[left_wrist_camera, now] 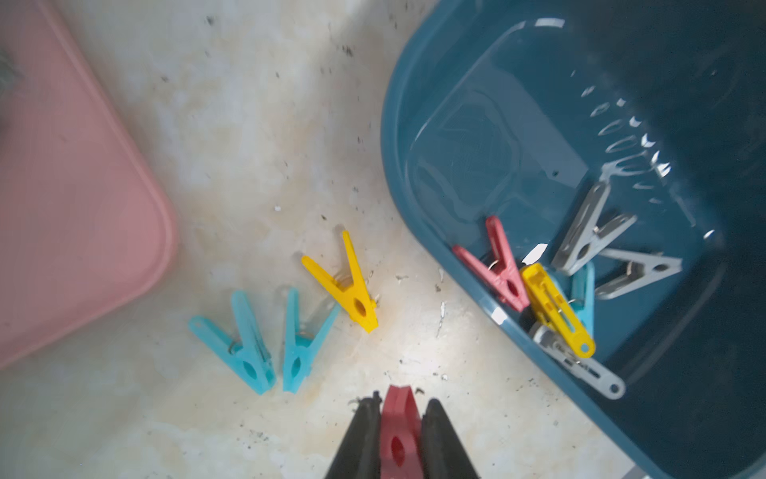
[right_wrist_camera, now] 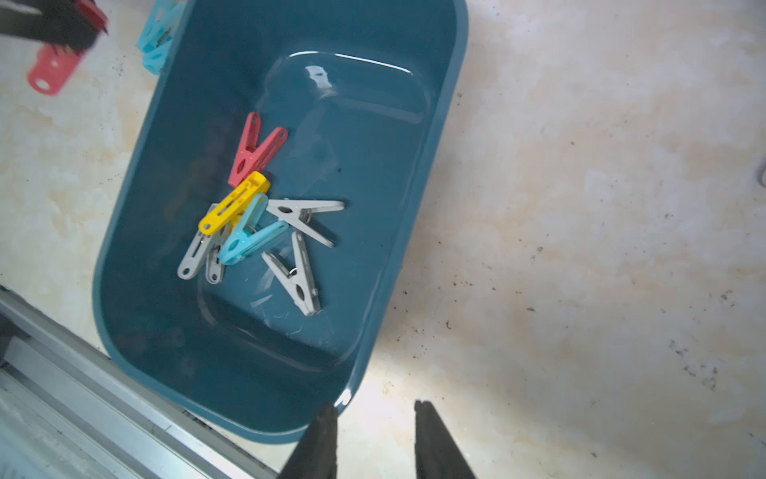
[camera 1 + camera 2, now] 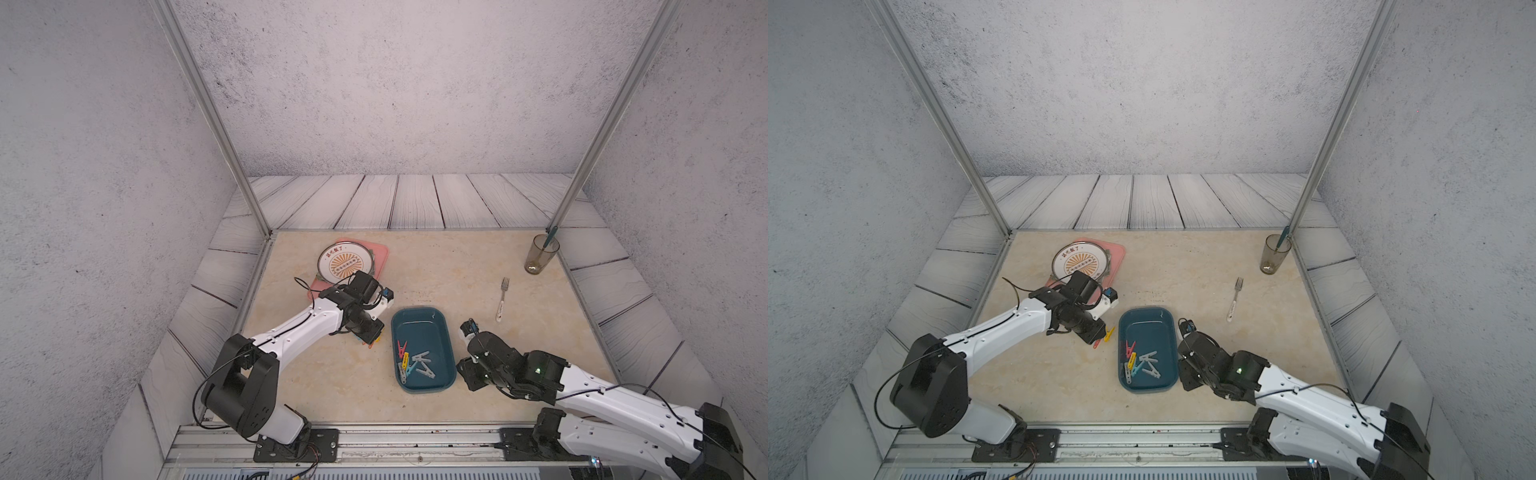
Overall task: Take the clothespins out of the storage box
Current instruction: Place the clothespin at the center of the board.
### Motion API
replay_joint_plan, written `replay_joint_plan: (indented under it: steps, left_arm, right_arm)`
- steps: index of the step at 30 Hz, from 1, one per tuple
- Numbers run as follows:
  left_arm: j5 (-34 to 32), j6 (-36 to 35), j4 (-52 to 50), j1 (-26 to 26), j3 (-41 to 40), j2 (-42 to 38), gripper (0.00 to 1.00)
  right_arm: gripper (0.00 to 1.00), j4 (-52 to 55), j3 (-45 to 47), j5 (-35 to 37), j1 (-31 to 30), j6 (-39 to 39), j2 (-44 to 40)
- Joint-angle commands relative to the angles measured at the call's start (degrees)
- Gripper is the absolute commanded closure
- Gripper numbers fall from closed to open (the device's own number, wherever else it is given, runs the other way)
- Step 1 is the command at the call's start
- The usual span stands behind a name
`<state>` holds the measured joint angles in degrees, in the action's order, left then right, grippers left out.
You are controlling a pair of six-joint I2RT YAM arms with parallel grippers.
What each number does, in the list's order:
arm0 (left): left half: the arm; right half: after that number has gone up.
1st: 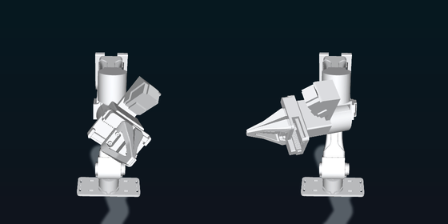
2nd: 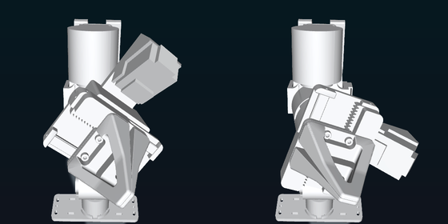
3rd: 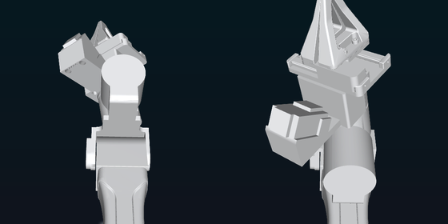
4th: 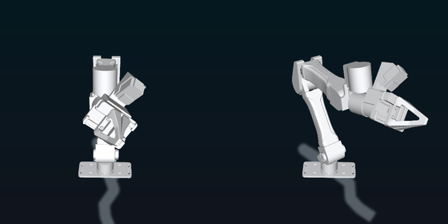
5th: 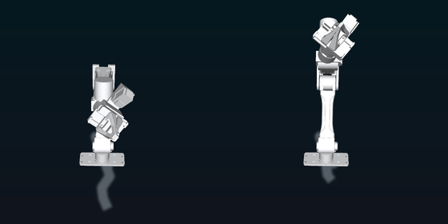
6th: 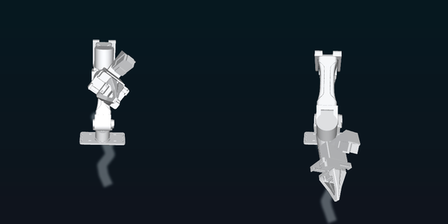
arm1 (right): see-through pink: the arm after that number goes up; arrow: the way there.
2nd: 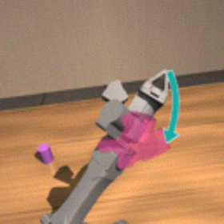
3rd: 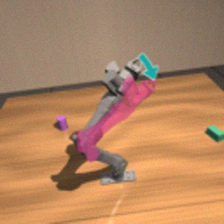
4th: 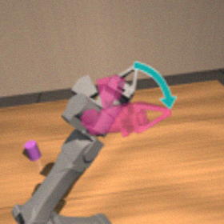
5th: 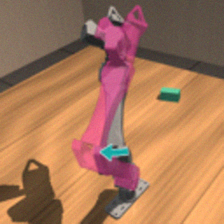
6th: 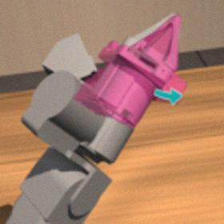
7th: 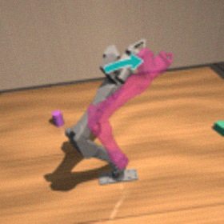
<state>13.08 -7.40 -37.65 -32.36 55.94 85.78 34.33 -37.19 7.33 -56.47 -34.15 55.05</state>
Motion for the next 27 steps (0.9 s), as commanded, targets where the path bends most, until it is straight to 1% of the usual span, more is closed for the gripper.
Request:
replay_joint_plan:
  steps: [1, 4, 6, 11, 16, 18, 22, 27]
  left_arm:
    - [-2.17, -2.34, 0.57, 0.37, -1.71, 0.49, 0.76]
    - [-2.99, -2.84, 1.89, 0.64, -2.16, 1.34, 0.75]
    - [-3.91, -2.80, 2.05, 0.63, -1.92, 2.48, 0.73]
    - [-6.06, -2.84, 2.85, 0.63, -1.91, 4.59, 0.66]
    - [-7.91, -2.90, 3.71, 0.63, -2.69, 4.72, 0.62]
    - [-8.29, -3.02, 3.64, 0.63, -2.66, 3.80, 0.61]
    - [-8.24, -3.82, 3.55, 0.89, -2.54, -0.59, 0.59]
    - [-4.47, -4.19, 4.02, 3.57, -2.25, -6.42, 0.57]
  right_arm:
    - [0.65, -2.16, -4.28, -1.57, -0.31, 1.16, 3.97]
    - [0.65, -4.32, -7.64, -2.23, -0.35, -0.15, 9.43]
    - [0.65, -4.65, -10.69, -1.43, -0.48, -2.16, 13.71]
    - [0.64, -4.25, -18.23, 4.07, -1.17, -11.65, 24.62]
    - [0.59, -4.84, -24.43, 6.41, -2.20, -16.53, 33.30]
    - [0.57, -3.13, -27.63, 7.22, -2.16, -19.75, 36.65]
    - [0.57, 6.95, -37.60, 9.14, -2.16, -27.44, 44.56]
    - [0.55, 9.67, -43.03, 7.34, -2.16, -34.24, 50.93]
